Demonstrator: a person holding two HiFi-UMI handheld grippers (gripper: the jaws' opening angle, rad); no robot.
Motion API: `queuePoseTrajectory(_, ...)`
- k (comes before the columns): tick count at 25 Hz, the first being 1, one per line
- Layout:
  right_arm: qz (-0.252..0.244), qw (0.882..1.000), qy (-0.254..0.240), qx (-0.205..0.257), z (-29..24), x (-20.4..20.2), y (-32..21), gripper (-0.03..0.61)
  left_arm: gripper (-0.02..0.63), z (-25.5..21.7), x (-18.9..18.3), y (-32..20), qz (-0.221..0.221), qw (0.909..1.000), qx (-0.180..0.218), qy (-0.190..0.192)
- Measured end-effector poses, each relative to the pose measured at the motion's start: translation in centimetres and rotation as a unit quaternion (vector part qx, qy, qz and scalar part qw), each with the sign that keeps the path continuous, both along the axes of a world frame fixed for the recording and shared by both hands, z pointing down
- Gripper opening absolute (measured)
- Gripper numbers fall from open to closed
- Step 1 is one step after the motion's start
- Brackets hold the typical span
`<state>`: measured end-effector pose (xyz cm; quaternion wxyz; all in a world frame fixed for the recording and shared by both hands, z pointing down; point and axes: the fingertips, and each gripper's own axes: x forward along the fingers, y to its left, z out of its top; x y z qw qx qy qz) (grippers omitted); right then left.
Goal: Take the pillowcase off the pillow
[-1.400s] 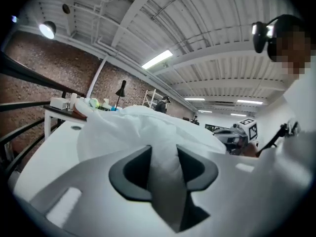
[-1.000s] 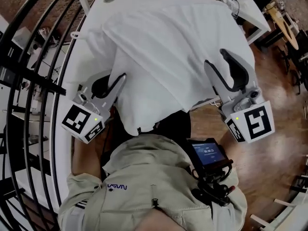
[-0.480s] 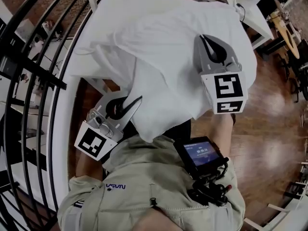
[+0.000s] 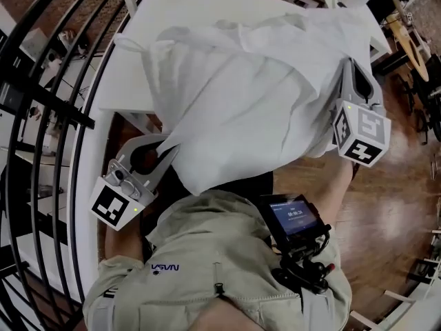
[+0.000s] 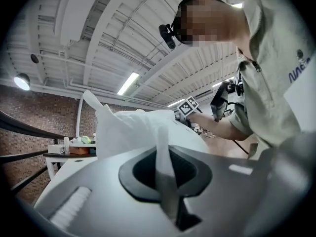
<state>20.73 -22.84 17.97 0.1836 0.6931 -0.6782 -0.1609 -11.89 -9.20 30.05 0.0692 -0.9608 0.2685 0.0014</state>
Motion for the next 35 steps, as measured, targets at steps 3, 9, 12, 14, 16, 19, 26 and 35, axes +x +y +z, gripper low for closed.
queuePoseTrajectory(3, 0.018, 1.0, -0.008, 0.003, 0.5, 1.6, 1.4, 0.003, 0.029, 0.2, -1.1, -0.7, -0.001, 0.9999, -0.014, 0.007)
queuePoseTrajectory(9, 0.03, 1.0, -0.004, 0.002, 1.3, 2.4, 2.3, 0.003, 0.034, -0.1, -4.9, -5.0, -0.005, 0.9994, 0.006, 0.035)
queuePoseTrajectory(12, 0.006, 0.999, 0.032, -0.025, 3.7, 0.9, 0.1, 0.006, 0.034, -0.6, -4.1, -8.7, -0.008, 0.9978, -0.023, 0.061)
queuePoseTrajectory(14, -0.018, 0.999, 0.026, -0.018, 3.6, 0.0, -0.3, 0.095, 0.046, -1.4, -2.9, -10.8, -0.018, 0.9983, -0.024, 0.049)
queuePoseTrajectory(16, -0.045, 0.999, -0.021, 0.008, 2.3, 0.0, 0.9, 0.193, 0.087, -2.1, -1.8, -12.1, -0.04, 0.9983, -0.019, 0.037)
queuePoseTrajectory(19, -0.068, 0.993, -0.096, 0.028, 2.0, 1.8, 5.3, 0.196, 0.218, -3.3, -1.3, -12.2, -0.085, 0.9954, -0.015, 0.042)
queuePoseTrajectory(26, -0.325, 0.933, -0.14, -0.065, 7.8, -4.1, 18.2, 0.046, 0.252, -7.2, -4.7, -4.3, -0.14, 0.9886, 0.035, 0.044)
queuePoseTrajectory(35, -0.355, 0.924, -0.106, -0.096, 11.8, -13.1, 14.1, 0.003, 0.305, -6.4, 3.3, 4.0, -0.043, 0.998, 0.03, -0.035)
